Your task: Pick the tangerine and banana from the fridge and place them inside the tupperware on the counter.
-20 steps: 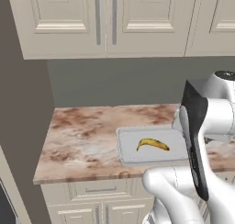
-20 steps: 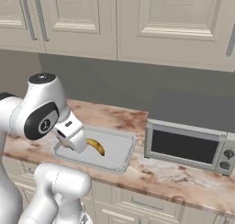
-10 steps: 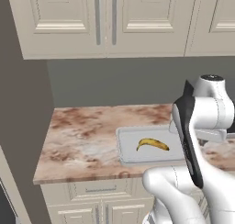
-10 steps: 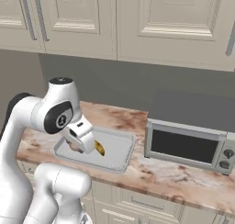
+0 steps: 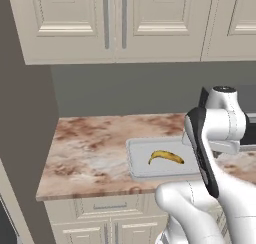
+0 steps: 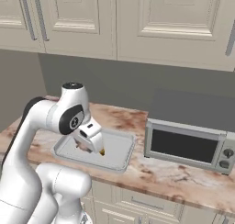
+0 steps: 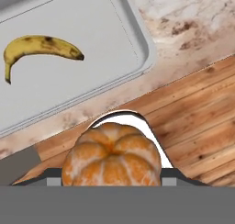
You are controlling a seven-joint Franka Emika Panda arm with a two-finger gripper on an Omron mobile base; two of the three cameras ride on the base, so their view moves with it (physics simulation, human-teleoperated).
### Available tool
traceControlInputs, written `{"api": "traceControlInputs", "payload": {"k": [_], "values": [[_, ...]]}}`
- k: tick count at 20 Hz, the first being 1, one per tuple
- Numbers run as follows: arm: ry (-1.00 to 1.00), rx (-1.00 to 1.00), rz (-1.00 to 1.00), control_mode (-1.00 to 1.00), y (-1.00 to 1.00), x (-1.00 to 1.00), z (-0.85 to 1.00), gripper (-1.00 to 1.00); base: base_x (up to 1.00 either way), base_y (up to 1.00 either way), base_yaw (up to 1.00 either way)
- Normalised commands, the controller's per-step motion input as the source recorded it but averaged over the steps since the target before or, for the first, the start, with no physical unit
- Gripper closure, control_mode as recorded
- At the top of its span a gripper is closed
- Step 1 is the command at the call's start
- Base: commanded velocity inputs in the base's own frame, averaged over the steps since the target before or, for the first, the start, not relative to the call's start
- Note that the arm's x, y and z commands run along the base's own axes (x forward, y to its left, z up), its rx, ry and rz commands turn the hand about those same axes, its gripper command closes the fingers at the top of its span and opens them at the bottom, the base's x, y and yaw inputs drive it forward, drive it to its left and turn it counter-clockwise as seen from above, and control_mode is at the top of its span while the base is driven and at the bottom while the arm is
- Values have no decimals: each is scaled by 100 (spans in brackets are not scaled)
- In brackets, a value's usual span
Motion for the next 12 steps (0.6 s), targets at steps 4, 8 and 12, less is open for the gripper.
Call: {"api": "traceControlInputs", "payload": {"k": [4, 8, 12], "values": [[2, 0, 0, -100, -1, 42, -27, 100, 0, 0, 0], [8, 0, 0, -100, 0, 53, -25, 100, 0, 0, 0], [10, 0, 0, -100, -3, 50, -28, 100, 0, 0, 0]]}}
